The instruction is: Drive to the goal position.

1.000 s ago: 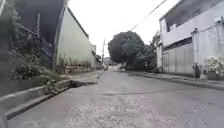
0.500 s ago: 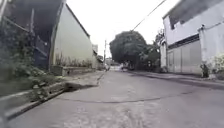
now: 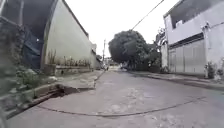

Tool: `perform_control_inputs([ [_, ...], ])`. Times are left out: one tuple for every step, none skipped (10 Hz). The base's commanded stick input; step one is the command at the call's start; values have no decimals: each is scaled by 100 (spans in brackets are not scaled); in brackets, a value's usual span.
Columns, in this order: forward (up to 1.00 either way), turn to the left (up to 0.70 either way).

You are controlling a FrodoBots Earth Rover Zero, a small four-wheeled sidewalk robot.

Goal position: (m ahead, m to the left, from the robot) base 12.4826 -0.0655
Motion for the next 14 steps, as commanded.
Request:
perform_control_inputs([
  [100, 0],
  [100, 0],
  [100, 0],
  [100, 0],
  [100, 0],
  [100, -1],
  [100, -11],
  [100, -19],
  [100, -17],
  [100, -23],
  [100, -10],
  [100, 0],
  [100, 0],
  [100, -6],
])
